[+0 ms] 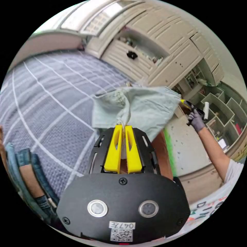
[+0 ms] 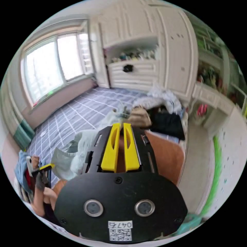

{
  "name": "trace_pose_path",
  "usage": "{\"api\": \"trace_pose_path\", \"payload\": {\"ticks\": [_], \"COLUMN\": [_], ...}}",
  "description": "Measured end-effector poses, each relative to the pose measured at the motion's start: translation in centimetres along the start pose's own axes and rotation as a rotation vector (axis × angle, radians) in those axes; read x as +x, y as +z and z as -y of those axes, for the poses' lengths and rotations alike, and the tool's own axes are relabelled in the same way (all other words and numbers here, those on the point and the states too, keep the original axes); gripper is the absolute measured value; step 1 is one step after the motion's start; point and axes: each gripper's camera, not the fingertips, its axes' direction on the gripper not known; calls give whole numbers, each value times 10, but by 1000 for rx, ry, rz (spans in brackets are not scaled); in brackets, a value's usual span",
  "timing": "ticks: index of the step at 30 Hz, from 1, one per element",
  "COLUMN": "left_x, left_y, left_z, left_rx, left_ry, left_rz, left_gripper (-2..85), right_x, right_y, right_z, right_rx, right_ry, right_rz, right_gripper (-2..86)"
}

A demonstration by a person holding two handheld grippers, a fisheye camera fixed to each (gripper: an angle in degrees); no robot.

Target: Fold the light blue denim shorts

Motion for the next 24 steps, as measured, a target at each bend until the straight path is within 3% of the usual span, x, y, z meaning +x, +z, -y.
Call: {"api": "trace_pose_path", "payload": {"ticks": [2,4,12,16,18,20,24], "left_x": [-14,-11,2,4,10,12,-15], "left_y": [48,76,114,122,132,142,145], "left_z": [7,16,30,32,34,36,51], "left_rx": [-123,-199,-273,-271,-284,-301,-246], "left_ry": [-21,29,227,299,360,390,323], "left_rz": [-84,-93,-167,-197,-223,-226,-357], "left_gripper": [-8,-8,-8,-7,-6,-4,3], "right_x": [30,40,-85,-147,-167,-167,-126], "right_y": [30,43,117,128,146,154,90], "right_z": [-17,-42,-85,-61,-50,-45,-46], "right_rx": [-104,-100,-445,-492,-567,-629,-462], "right_ry": [160,236,-60,-186,-211,-179,-95], "right_rz": [-21,90,692,678,629,649,515], "right_gripper": [74,81,128,133,19,4,-1]}}
